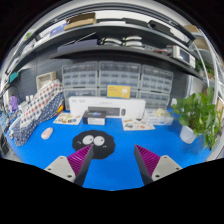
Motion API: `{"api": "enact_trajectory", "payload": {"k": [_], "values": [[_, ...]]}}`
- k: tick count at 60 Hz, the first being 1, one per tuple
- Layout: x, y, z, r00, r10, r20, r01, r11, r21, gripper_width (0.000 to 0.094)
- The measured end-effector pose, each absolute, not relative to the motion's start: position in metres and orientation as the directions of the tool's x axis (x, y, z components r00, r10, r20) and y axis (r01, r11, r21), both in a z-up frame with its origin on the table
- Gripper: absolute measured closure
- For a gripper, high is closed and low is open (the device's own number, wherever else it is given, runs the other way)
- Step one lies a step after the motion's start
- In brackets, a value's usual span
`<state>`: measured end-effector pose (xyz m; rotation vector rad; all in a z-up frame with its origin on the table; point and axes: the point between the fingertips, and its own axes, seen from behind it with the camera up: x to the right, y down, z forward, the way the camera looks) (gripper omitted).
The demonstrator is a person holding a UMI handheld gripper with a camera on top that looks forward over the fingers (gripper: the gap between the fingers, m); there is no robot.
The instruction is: Arrange mouse
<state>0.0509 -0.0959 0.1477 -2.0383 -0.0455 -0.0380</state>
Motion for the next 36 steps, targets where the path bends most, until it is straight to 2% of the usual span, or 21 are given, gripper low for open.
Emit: {"api": "enact_trajectory", "payload": {"k": [7,9,20,36], "values": [[0.021,-0.109,0.110,0.996,0.064,0.056,0.081,-0.516,-0.853,0.0105],[0.000,-0.110,0.092,0.996,0.071,0.053,0.083,-0.531,-0.843,0.0104],[-0.101,-0.110,0.040,0.986,0.164,0.010,0.106,-0.590,-0.800,0.0107],[-0.242,-0.071,0.007,0.968,0.250,-0.031,0.138,-0.629,-0.765,0.0105]]}}
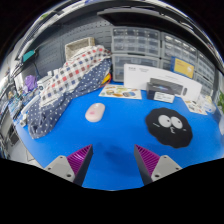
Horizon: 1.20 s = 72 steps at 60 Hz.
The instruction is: Arrange mouse
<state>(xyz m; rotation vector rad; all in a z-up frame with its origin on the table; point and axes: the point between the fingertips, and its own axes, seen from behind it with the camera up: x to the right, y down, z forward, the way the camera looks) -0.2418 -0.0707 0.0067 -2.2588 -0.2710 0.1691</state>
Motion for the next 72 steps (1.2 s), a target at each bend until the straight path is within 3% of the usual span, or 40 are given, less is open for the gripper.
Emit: {"api": "enact_trajectory", "payload": {"k": [22,28,34,35,36,47,48,49,53,72], "values": [[-0.342,0.037,-0.006,0.976,0.214,-0.039,0.109,-0.636,-0.764,0.0153],[-0.349,0.059,-0.010,0.982,0.185,-0.028,0.100,-0.646,-0.757,0.0217],[-0.351,0.072,-0.017,0.987,0.155,-0.035,0.078,-0.667,-0.741,0.0371],[-0.348,0.074,-0.016,0.989,0.148,-0.025,0.080,-0.664,-0.744,0.0361],[-0.347,0.076,-0.017,0.990,0.144,-0.016,0.084,-0.663,-0.744,0.0458],[-0.345,0.076,-0.017,0.992,0.123,-0.040,0.053,-0.669,-0.741,0.0539],[-0.345,0.076,-0.018,0.991,0.129,-0.030,0.065,-0.672,-0.738,0.0498],[-0.345,0.076,-0.018,0.991,0.135,-0.019,0.077,-0.670,-0.738,0.0566],[-0.345,0.076,-0.018,0.990,0.142,-0.003,0.094,-0.676,-0.731,0.0612],[-0.360,0.073,-0.011,0.975,0.207,-0.079,0.087,-0.685,-0.723,0.0615]]}}
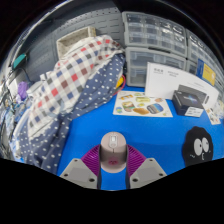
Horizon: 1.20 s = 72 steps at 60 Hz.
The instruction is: Arrange mouse
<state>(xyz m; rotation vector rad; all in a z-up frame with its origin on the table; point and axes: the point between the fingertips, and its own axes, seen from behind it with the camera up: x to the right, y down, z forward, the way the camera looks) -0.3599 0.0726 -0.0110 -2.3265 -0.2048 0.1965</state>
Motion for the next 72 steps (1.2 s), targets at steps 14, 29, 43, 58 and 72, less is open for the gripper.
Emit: {"api": "enact_trajectory", "payload": {"k": [14,29,43,58,72], "values": [[-0.333,0.086,0.120,0.960,0.275,-0.050,0.110,-0.538,-0.836,0.0612],[-0.171,0.113,0.206,0.989,0.135,0.064,0.117,-0.431,-0.895,0.0613],[-0.055,0.105,0.103,0.998,0.034,0.044,0.055,-0.582,-0.812,0.0613],[-0.035,0.075,-0.004,0.999,0.041,0.023,0.046,-0.718,-0.695,0.0613],[-0.037,0.077,-0.012,1.000,0.024,0.005,0.020,-0.704,-0.710,0.0577]]}}
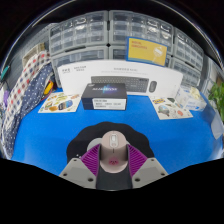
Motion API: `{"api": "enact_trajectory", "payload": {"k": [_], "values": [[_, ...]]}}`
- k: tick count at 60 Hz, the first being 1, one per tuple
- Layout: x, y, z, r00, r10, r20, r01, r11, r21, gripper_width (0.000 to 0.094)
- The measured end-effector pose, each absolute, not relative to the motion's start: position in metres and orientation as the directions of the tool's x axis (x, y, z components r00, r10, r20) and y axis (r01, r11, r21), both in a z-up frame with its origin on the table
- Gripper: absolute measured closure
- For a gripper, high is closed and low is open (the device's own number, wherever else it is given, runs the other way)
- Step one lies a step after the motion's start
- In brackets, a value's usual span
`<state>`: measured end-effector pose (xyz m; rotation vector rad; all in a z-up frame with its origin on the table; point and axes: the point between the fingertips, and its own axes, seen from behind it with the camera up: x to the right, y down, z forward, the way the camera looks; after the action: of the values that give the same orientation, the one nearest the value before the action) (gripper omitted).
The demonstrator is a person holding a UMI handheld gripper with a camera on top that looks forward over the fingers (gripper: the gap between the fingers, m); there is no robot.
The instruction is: Arrange mouse
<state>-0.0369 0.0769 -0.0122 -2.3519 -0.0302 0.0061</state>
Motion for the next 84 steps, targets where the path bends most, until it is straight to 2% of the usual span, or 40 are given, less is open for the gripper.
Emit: {"api": "enact_trajectory", "payload": {"k": [14,16,18,20,22,24,45,53,67,84], "values": [[-0.036,0.076,-0.012,1.000,0.000,-0.009,-0.006,-0.714,-0.700,0.0468],[-0.035,0.076,-0.013,1.000,-0.008,-0.004,-0.008,-0.721,-0.693,0.0415],[-0.033,0.074,-0.011,1.000,-0.014,0.014,0.000,-0.728,-0.685,0.0265],[-0.030,0.072,-0.007,0.999,-0.011,0.034,0.015,-0.730,-0.683,0.0172],[-0.031,0.070,0.000,0.999,-0.002,0.042,0.028,-0.727,-0.686,0.0106],[-0.036,0.069,0.010,0.999,0.013,0.042,0.039,-0.717,-0.696,0.0093],[-0.065,-0.010,0.143,0.999,-0.023,0.044,0.020,-0.638,-0.770,0.0080],[-0.075,-0.049,0.183,0.997,-0.046,0.064,0.023,-0.604,-0.797,0.0080],[-0.103,-0.106,0.212,0.998,-0.042,0.044,0.012,-0.569,-0.822,0.0080],[-0.122,-0.144,0.218,0.998,-0.024,0.061,0.037,-0.567,-0.823,0.0080]]}}
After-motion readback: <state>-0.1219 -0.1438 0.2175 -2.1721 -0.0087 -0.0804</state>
